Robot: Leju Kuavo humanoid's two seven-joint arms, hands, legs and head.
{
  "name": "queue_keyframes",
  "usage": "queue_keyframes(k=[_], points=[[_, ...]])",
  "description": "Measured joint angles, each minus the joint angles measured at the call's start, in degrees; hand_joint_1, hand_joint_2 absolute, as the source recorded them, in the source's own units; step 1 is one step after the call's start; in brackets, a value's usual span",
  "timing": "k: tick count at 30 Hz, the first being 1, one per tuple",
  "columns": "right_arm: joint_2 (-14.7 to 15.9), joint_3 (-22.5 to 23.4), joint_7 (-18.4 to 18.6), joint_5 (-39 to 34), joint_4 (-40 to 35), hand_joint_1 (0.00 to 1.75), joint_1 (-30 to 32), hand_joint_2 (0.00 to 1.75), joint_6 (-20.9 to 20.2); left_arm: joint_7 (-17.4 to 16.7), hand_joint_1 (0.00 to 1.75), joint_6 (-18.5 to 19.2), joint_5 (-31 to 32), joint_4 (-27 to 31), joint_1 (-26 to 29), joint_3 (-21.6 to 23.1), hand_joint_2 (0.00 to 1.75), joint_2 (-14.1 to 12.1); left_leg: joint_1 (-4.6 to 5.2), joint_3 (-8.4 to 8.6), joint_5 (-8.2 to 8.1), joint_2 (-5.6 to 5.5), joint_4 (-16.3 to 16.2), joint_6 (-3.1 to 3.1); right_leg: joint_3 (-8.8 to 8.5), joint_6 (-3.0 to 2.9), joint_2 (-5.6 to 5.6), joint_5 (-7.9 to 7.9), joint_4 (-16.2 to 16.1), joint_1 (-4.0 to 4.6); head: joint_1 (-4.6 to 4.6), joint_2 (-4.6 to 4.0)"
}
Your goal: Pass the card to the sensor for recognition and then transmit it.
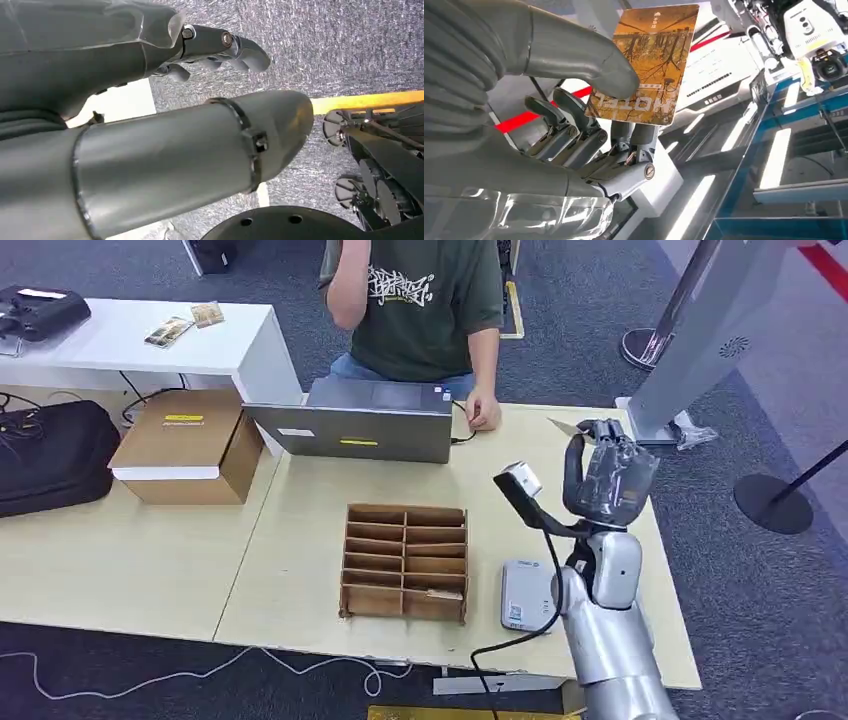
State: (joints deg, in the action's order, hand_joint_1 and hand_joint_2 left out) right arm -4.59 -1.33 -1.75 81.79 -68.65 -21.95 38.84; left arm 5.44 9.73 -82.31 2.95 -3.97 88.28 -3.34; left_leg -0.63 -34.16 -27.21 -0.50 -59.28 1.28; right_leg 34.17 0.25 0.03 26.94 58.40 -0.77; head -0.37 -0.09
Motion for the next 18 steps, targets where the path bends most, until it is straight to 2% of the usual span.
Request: queue_keyframes(k=[3, 5, 11, 16, 18], points=[[0.0, 0.0, 0.1, -3.6, 0.0, 1.75, 0.3, 1.75, -0.2, 0.1, 0.0, 0.0, 0.1, 0.0, 0.0, 0.0, 0.0, 0.0, 0.0, 0.0, 0.0, -0.01, 0.0, 0.0, 0.0, 0.0, 0.0, 0.0, 0.0, 0.0, 0.0, 0.0], [0.0, 0.0, -0.5, -9.4, -0.8, 1.75, 0.7, 1.75, -1.1, 0.1, 0.0, 0.0, 0.1, 0.0, 0.0, 0.0, 0.0, 0.0, 0.0, -0.01, 0.0, -0.02, 0.0, 0.0, 0.0, 0.0, -0.02, 0.0, 0.0, 0.0, 0.0, 0.02], [-0.4, 0.2, -0.8, -24.6, -6.6, 1.75, 3.4, 1.75, -9.4, 0.1, 0.0, -0.2, -0.3, 0.0, 0.0, 0.0, 0.0, 0.0, 0.0, -0.01, -0.01, -0.02, 0.0, 0.0, 0.02, 0.01, -0.01, 0.01, 0.0, 0.0, 0.0, 0.0], [-0.5, 1.1, -0.7, -34.6, -11.5, 1.75, 5.7, 1.75, -15.6, 0.1, 0.0, -0.4, -0.5, 0.0, 0.0, 0.0, 0.0, 0.1, 0.0, -0.02, -0.01, -0.02, 0.0, 0.0, 0.02, 0.01, -0.01, 0.02, 0.0, 0.0, 0.0, 0.02], [-0.5, 1.7, -0.6, -36.4, -13.1, 1.75, 6.5, 1.75, -16.9, 0.1, 0.0, -0.5, -0.5, 0.0, 0.0, 0.0, 0.0, 0.1, 0.0, -0.02, -0.01, -0.02, 0.0, 0.0, 0.02, 0.01, -0.01, 0.02, 0.0, 0.0, 0.02, 0.0]])
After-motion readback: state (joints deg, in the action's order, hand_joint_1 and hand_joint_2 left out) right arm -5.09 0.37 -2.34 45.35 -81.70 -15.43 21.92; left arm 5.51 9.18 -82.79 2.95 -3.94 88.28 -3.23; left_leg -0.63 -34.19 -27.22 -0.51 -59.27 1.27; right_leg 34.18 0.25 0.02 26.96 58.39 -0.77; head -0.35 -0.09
